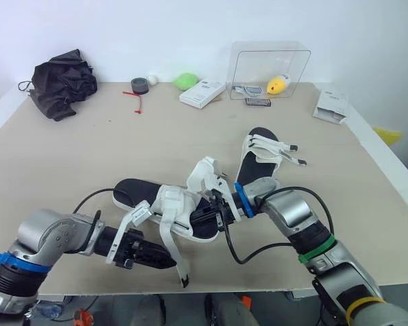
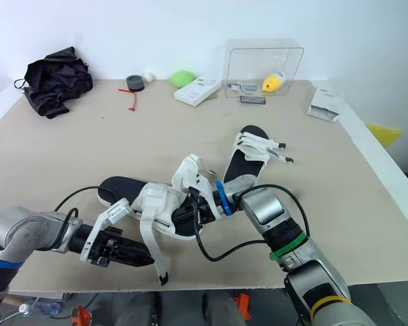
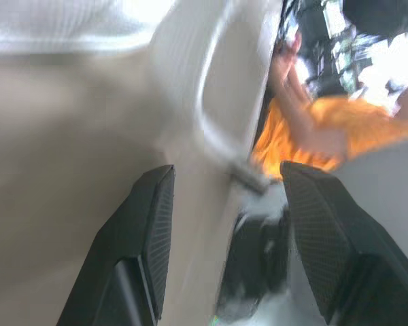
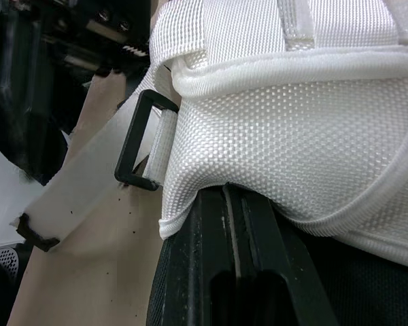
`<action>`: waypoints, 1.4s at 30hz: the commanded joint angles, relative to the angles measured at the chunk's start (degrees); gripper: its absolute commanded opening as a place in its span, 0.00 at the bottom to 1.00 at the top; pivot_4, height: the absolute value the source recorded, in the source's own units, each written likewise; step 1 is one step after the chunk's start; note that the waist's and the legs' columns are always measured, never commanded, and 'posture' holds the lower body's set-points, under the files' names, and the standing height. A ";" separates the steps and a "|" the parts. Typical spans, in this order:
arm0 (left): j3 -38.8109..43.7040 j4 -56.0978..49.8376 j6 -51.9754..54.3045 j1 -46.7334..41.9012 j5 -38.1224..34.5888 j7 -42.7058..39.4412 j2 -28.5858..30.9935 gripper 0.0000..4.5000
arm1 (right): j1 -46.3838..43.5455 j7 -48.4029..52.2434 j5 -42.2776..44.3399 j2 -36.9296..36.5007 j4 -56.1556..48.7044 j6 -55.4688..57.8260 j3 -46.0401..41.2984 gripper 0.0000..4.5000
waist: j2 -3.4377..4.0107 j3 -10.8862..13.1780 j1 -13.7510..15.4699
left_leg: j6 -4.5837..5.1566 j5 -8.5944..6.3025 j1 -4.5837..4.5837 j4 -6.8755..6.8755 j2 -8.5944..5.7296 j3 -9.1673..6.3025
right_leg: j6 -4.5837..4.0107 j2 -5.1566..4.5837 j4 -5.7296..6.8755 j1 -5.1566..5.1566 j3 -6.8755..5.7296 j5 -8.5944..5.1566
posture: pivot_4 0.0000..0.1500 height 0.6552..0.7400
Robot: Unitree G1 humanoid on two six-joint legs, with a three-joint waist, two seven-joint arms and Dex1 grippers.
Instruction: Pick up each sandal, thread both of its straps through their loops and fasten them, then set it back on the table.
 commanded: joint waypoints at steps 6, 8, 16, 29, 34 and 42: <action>3.86 -0.40 6.12 -0.96 -11.11 14.45 -2.46 0.56 | 0.89 -0.95 -0.48 -0.38 -0.08 1.33 1.16 0.00 | -0.01 -0.01 -0.13 | -0.03 -0.01 0.02 -0.02 -0.02 0.00 | 0.03 -0.02 0.00 0.01 0.07 0.00 | 1.00 1.00; 3.11 -1.14 6.12 -0.36 -13.61 16.15 -1.40 0.56 | 0.90 -0.95 -0.44 -0.48 -0.11 1.33 0.99 0.00 | -0.01 -0.01 -0.12 | -0.04 -0.02 0.02 -0.01 -0.03 0.01 | 0.04 -0.04 0.00 0.01 0.08 0.01 | 1.00 1.00; 2.38 -1.29 6.12 0.02 -16.51 23.34 -1.94 0.56 | 0.86 -1.24 -0.20 -0.23 0.02 1.49 0.63 0.00 | -0.01 -0.01 -0.09 | -0.10 0.01 0.03 -0.01 -0.08 0.02 | 0.06 -0.07 0.00 0.01 0.10 0.03 | 1.00 1.00; 3.53 -3.06 6.12 0.94 -18.06 29.22 -4.80 0.01 | 0.95 -1.22 -0.14 -0.49 -0.07 1.45 0.37 0.00 | -0.02 -0.02 -0.05 | -0.14 0.04 0.03 0.00 -0.19 0.03 | 0.14 -0.18 0.00 0.03 0.13 0.05 | 1.00 1.00; 2.31 -9.61 4.14 0.10 -17.88 15.26 4.89 0.01 | 0.52 -0.92 -0.19 -0.38 0.49 1.24 0.52 0.00 | -0.08 0.01 -0.13 | -0.18 0.02 0.02 -0.03 -0.21 0.03 | 0.13 -0.17 -0.01 -0.01 0.13 0.04 | 1.00 1.00; -1.90 -9.31 -15.77 -4.10 -6.47 -25.95 26.66 0.01 | -0.24 -0.15 -0.42 -0.24 1.57 0.53 0.96 0.00 | -0.02 0.06 -0.03 | -0.74 0.03 0.04 -0.36 -0.22 0.07 | -0.24 -0.21 -0.08 -0.14 0.09 -0.33 | 1.00 1.00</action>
